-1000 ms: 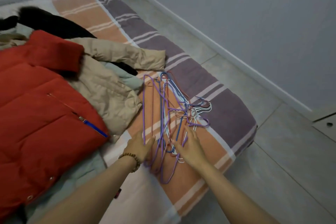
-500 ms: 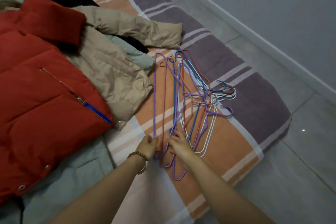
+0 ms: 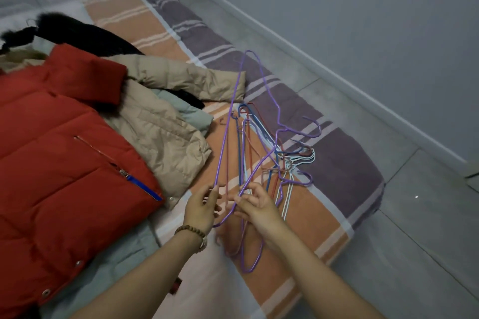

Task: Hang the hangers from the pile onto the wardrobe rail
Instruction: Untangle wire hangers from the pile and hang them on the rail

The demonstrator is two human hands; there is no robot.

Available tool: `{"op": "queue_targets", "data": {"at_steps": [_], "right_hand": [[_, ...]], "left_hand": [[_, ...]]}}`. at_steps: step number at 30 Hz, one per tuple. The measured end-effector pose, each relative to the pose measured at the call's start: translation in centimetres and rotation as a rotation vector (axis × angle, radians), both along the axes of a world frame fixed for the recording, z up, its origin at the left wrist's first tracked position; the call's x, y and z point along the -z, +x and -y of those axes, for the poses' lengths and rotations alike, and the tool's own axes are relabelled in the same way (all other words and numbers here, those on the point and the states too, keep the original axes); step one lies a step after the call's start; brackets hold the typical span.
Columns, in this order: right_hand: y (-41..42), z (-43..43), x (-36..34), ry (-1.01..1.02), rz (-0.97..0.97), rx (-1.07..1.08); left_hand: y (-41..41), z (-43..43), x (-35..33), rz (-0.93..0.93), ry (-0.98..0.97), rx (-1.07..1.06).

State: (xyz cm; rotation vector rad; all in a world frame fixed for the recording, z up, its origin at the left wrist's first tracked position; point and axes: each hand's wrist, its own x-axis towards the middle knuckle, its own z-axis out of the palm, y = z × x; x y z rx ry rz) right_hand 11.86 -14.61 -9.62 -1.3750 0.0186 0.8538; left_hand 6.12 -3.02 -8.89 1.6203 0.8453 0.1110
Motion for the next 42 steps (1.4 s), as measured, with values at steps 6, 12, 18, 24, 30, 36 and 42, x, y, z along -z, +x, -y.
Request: {"op": "queue_targets", "data": {"at_steps": [6,12,18,24,30,36,42], "right_hand": [[2.2,4.0,-14.3,0.122,0.232,0.077],[1.3,9.1,-31.1,0.194,0.502,0.305],[-3.5,16.6,-45.1,0.120,0.719,0.618],[-12.5,23.8,-56.2,-0.031,0.959,0.861],[-23.2,31.4,-63.3,-0.228,1.129,1.086],[-34.1,38.8,-67.8,-0.383,1.251,1.307],[-43.8,46.5,-70.5,-0.547,1.259,1.453]], "left_hand": [[3.9,1.5,-13.2,0.228,0.042,0.188],[4.5,6.2,-28.7,0.327,-0.147,0.585],[2.7,12.4,-41.8,0.432,-0.114,0.957],[-1.4,20.3,-52.8,0.716,-0.016,1.259],[-7.6,30.1,-60.6,0.852,-0.077,1.529],[-15.5,40.6,-65.5,0.966,-0.223,1.743],[-24.3,50.7,-68.3,0.976,-0.378,1.888]]}}
